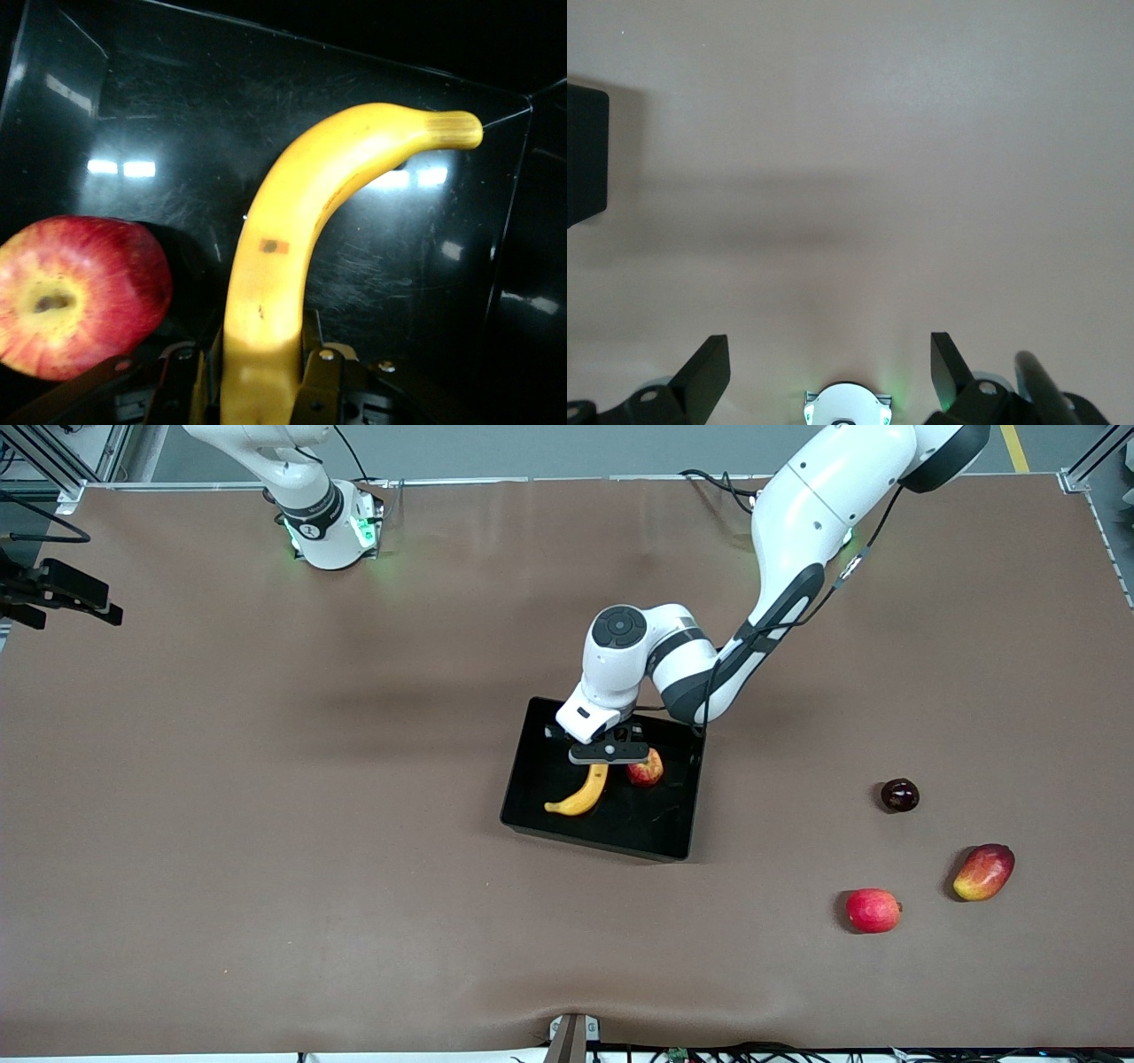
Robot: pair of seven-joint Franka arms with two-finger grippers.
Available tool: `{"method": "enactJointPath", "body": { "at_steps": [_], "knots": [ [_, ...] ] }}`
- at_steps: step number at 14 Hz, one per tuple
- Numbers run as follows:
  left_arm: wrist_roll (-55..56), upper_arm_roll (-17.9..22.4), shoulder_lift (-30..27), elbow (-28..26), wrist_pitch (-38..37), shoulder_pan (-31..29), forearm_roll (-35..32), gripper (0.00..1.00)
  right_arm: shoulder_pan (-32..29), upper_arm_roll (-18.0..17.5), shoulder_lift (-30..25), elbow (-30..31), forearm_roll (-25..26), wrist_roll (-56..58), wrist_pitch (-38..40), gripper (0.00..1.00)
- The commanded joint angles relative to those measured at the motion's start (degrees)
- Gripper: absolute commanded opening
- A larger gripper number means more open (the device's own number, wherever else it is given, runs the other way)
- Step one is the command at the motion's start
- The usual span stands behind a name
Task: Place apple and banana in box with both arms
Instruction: 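Lower the banana into the box beside the apple and open the left gripper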
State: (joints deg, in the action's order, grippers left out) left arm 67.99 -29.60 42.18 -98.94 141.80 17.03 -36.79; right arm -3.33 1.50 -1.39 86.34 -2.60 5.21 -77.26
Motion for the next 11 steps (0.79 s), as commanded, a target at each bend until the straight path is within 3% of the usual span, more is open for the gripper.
{"method": "enactJointPath", "body": {
  "at_steps": [1,3,4,5,6,7,11],
  "knots": [
    [3.6,0.4,2.1,1.5,1.6,1.5,-1.7,0.04,-0.4,-0.3,-2.0,1.7,0.4,-0.2,0.0,1.00],
    [4.5,0.6,3.3,2.4,1.7,1.8,-1.7,0.20,-0.4,-0.2,-2.0,1.7,0.4,-0.2,0.0,1.00],
    [4.5,0.6,3.2,2.4,1.6,1.5,-1.8,0.36,-0.4,-0.2,-2.0,1.7,0.4,-0.2,0.0,1.00],
    [4.5,0.6,3.1,2.4,1.6,1.2,-1.8,0.57,-0.4,-0.2,-2.0,1.7,0.4,-0.2,0.0,1.00],
    [4.5,0.6,2.6,2.4,1.5,0.9,-1.8,0.94,-0.4,-0.2,-2.0,1.7,0.4,-0.3,0.0,1.00],
    [4.3,0.7,2.1,2.5,1.1,0.6,-1.8,1.00,-0.4,-0.2,-1.9,1.7,0.3,-0.2,0.0,1.00],
    [2.7,1.3,-4.0,6.0,-9.1,-0.8,-0.5,1.00,-0.4,-0.2,-1.9,1.7,0.3,-0.2,0.0,1.00]
  ]
}}
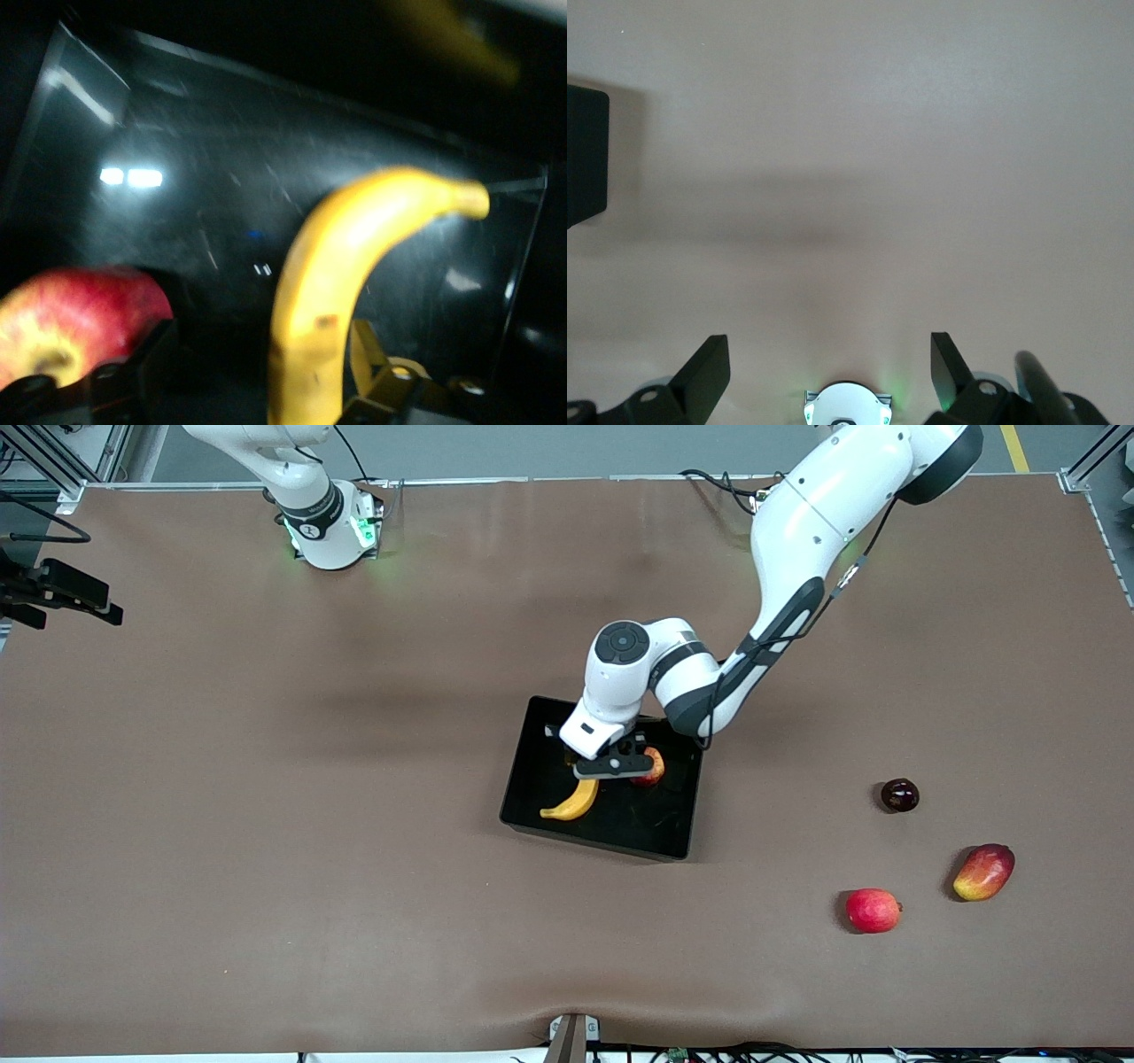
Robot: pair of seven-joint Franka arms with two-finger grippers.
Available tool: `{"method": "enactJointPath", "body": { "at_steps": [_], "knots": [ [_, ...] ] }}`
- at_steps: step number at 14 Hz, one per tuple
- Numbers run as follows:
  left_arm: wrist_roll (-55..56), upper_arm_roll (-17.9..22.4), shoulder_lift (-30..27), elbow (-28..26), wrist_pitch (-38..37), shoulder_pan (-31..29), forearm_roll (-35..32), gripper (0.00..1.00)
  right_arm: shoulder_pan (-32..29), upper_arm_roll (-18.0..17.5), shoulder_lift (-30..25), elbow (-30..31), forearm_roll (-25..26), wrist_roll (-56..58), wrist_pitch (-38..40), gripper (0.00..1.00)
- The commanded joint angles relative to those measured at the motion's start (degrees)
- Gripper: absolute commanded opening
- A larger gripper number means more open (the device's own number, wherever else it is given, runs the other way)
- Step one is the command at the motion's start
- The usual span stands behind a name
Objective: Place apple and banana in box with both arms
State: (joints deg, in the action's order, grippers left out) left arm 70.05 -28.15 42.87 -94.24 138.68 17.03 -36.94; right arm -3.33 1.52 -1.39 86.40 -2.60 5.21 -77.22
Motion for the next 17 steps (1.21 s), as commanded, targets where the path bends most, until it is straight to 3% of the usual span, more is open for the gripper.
{"method": "enactJointPath", "body": {
  "at_steps": [1,5,8,10,13,17],
  "knots": [
    [0.2,-0.7,-7.0,2.3,-8.9,-2.1,1.3,1.00,-0.4,-0.2,-1.9,1.7,0.3,-0.3,0.0,1.00],
    [-16.7,-1.3,-14.6,7.6,-21.2,-7.0,11.5,1.00,-0.4,-0.2,-1.9,1.7,0.3,-0.2,0.0,1.00],
    [-25.6,-1.4,-17.5,13.4,-32.6,-11.3,14.0,1.00,-0.4,-0.2,-1.9,1.7,0.3,-0.3,0.0,1.00],
    [-30.5,-1.4,-21.2,13.6,-35.0,-15.6,17.6,1.00,-0.4,-0.2,-1.9,1.7,0.3,-0.3,0.0,1.00],
    [-39.6,-1.4,-26.4,13.6,-37.0,-23.9,28.4,1.00,-0.4,-0.2,-1.9,1.7,0.3,-0.3,0.0,1.00],
    [-47.2,-1.0,-31.2,13.6,-42.4,-29.5,30.1,1.00,-0.4,-0.2,-1.9,1.7,0.3,-0.3,0.0,1.00]
  ]
}}
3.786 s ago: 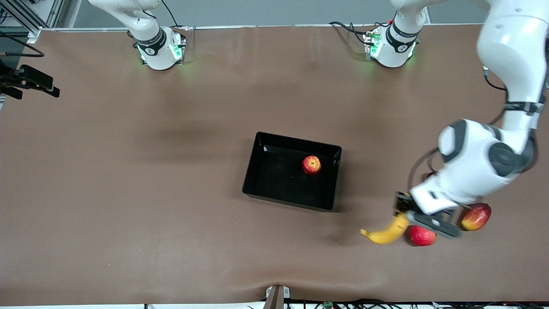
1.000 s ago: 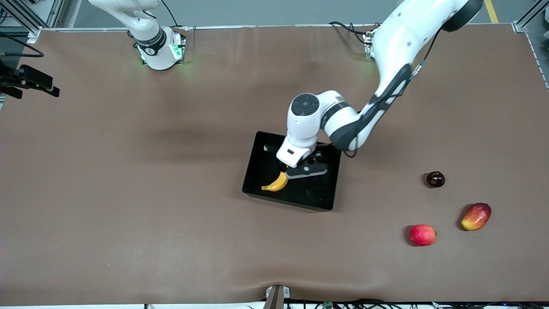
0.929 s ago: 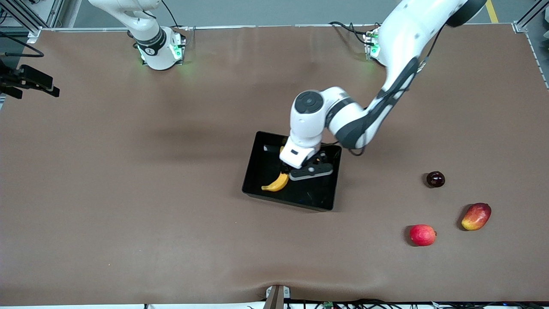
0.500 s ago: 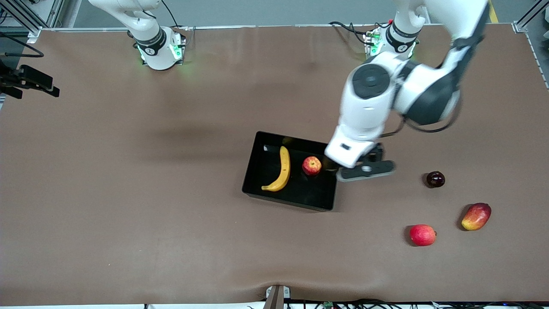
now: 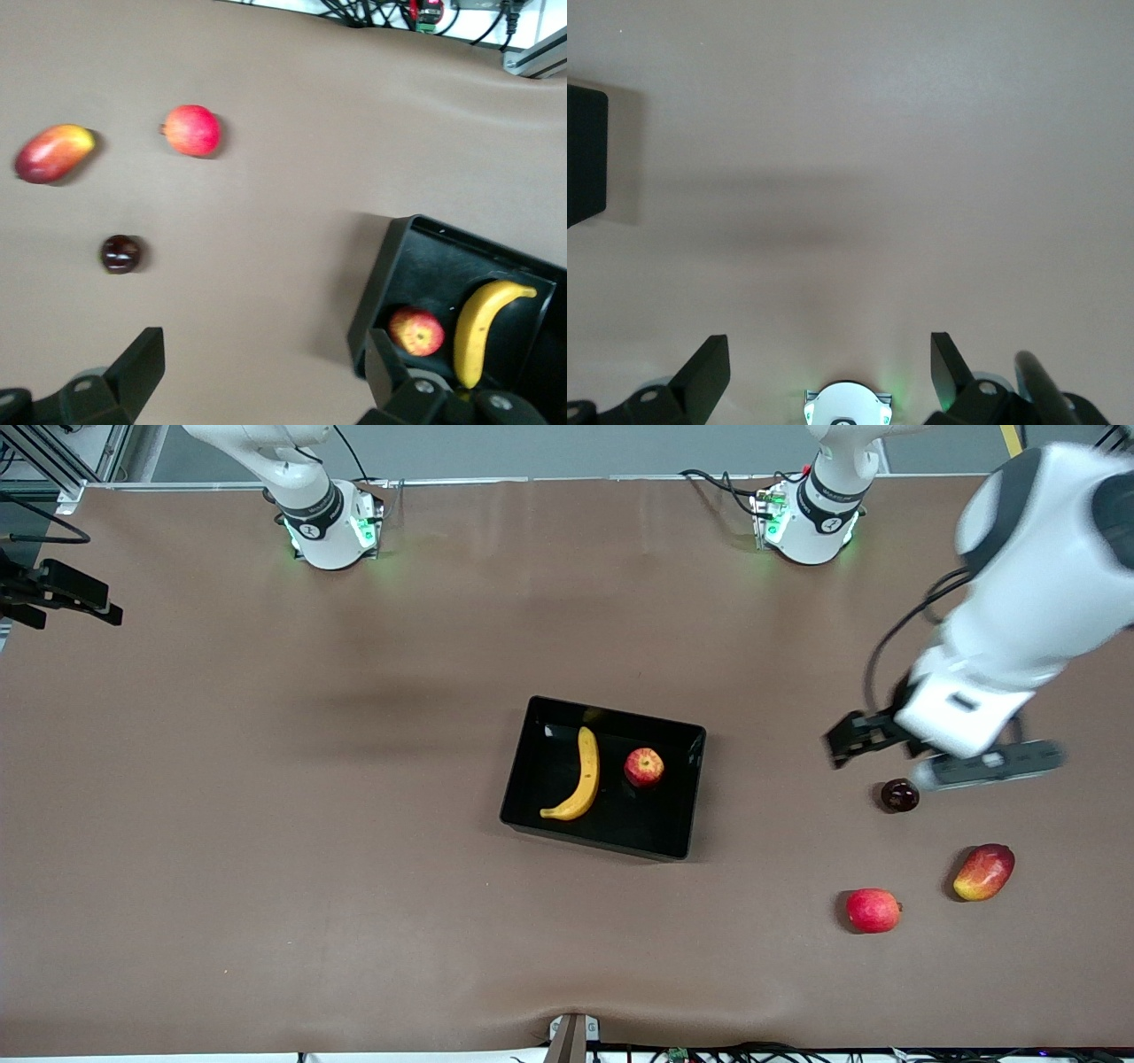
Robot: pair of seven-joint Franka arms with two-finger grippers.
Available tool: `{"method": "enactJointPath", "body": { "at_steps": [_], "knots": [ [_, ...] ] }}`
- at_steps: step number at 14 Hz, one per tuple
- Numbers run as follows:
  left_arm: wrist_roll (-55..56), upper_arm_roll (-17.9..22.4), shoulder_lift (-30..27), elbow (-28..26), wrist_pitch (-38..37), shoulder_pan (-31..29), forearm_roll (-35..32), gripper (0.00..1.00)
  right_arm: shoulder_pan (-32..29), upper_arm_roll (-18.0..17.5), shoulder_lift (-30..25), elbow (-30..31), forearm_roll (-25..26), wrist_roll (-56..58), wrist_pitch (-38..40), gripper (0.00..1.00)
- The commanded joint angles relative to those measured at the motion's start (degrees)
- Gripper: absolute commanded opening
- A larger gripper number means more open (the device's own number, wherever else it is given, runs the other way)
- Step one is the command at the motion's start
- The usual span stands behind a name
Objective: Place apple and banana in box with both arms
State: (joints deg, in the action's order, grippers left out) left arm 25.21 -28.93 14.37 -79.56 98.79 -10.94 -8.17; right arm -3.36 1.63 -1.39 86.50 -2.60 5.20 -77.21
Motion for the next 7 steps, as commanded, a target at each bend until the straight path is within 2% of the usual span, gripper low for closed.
{"method": "enactJointPath", "body": {
  "at_steps": [1,5,6,7],
  "knots": [
    [-4.2,-0.4,-3.8,-1.5,-3.8,-2.7,1.1,1.00,-0.4,-0.3,-1.9,1.6,0.3,-0.3,0.0,1.00],
    [-10.6,1.1,-6.7,-2.4,-5.8,-4.1,1.5,1.00,-0.4,-0.3,-1.9,1.6,0.3,-0.3,0.0,1.00],
    [-12.5,4.4,-8.3,-3.9,-5.8,-2.4,1.7,1.00,-0.4,-0.2,-1.9,1.6,0.3,-0.3,0.0,1.00],
    [-14.9,10.1,-11.4,-7.0,-5.7,2.2,1.8,1.00,-0.4,-0.2,-1.9,1.6,0.3,-0.3,0.0,1.00]
  ]
}}
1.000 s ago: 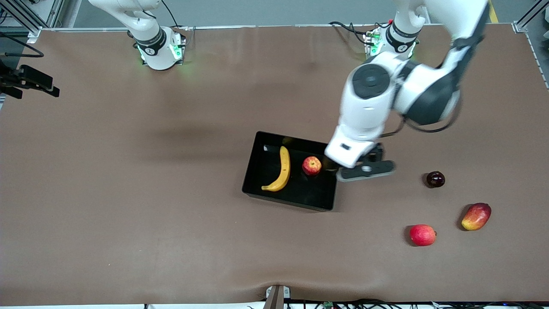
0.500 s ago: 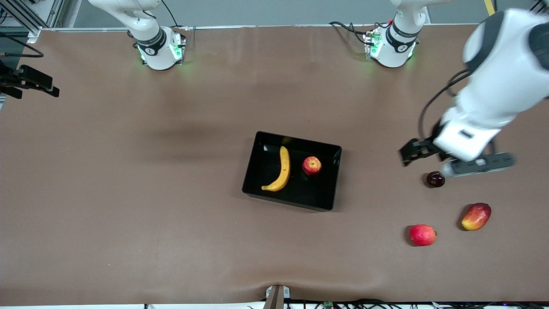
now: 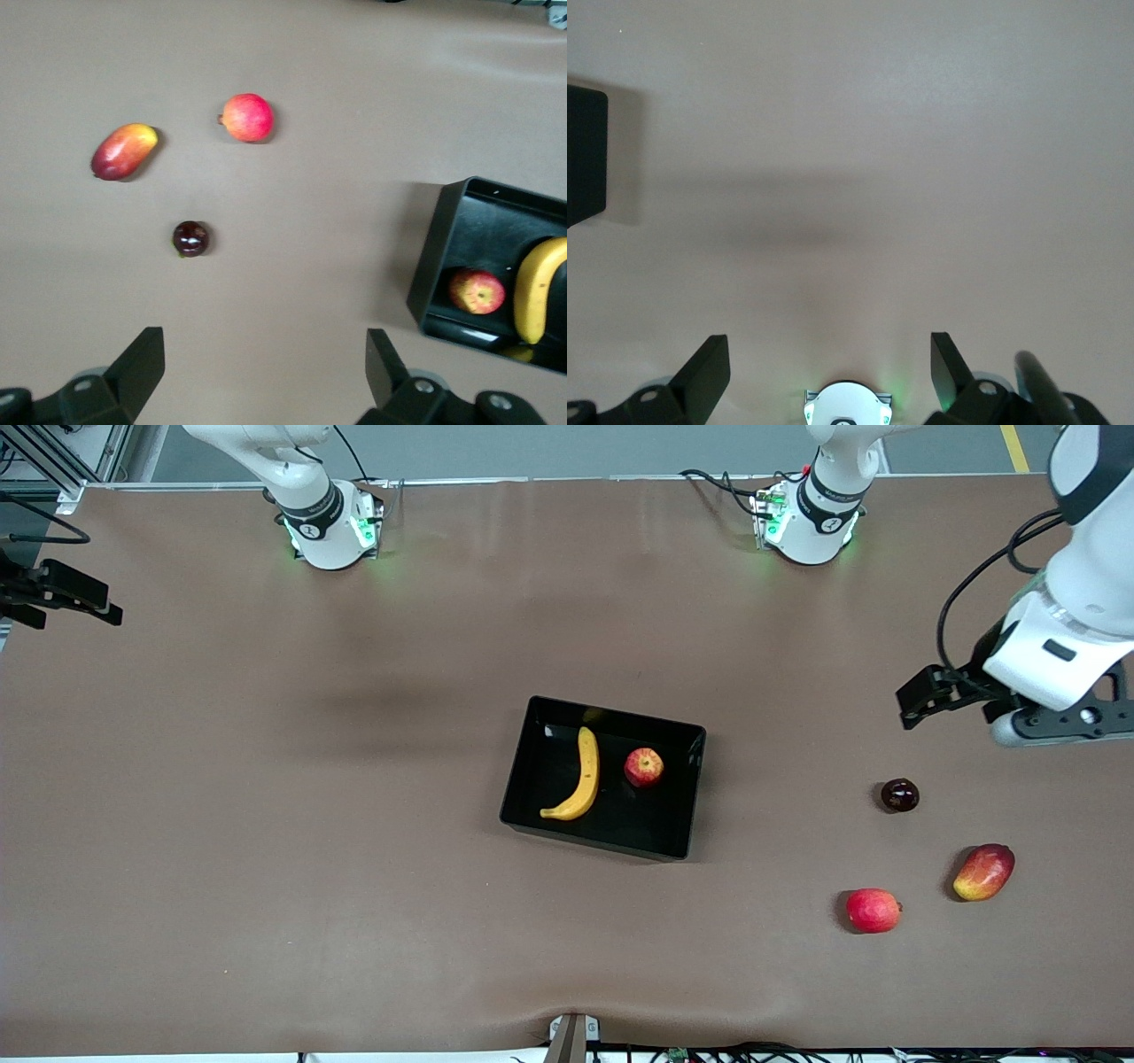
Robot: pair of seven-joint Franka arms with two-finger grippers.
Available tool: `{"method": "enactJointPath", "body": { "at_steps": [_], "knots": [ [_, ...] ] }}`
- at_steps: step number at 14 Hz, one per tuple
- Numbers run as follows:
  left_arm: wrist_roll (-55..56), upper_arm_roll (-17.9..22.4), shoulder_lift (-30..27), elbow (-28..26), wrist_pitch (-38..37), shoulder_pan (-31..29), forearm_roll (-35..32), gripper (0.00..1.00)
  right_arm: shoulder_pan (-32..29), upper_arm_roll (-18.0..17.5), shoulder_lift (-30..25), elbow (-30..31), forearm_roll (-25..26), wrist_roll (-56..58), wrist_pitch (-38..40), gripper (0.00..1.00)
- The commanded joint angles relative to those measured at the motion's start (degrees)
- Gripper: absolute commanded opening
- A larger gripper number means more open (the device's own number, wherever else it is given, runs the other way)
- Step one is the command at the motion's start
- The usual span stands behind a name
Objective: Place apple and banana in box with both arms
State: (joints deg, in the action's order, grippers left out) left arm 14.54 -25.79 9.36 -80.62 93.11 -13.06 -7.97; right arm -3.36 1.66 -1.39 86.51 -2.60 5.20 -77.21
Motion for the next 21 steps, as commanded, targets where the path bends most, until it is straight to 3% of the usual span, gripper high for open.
{"method": "enactJointPath", "body": {
  "at_steps": [1,3,4,7,16,21],
  "knots": [
    [-6.3,12.8,-9.3,-9.5,0.2,8.7,2.8,1.00,-0.4,-0.3,-1.9,1.6,0.3,-0.3,0.0,1.00],
    [-7.4,17.3,-14.1,-15.0,0.7,11.2,6.6,1.00,-0.4,-0.3,-1.9,1.6,0.3,-0.2,0.0,1.00],
    [-7.3,17.9,-15.4,-16.0,0.6,12.6,6.6,1.00,-0.4,-0.3,-1.9,1.6,0.3,-0.3,0.0,1.00],
    [-6.8,25.0,-19.2,-19.5,0.5,19.4,6.6,1.00,-0.4,-0.3,-1.9,1.6,0.3,-0.3,0.0,1.00],
    [-6.4,25.0,-15.7,-12.5,-1.7,18.9,6.7,1.00,-0.4,-0.3,-1.9,1.6,0.3,-0.3,0.0,1.00],
    [-6.5,25.1,-15.8,-12.4,-3.7,18.9,6.5,1.00,-0.5,-0.3,-1.9,1.6,0.3,-0.3,0.1,1.00]
  ]
}}
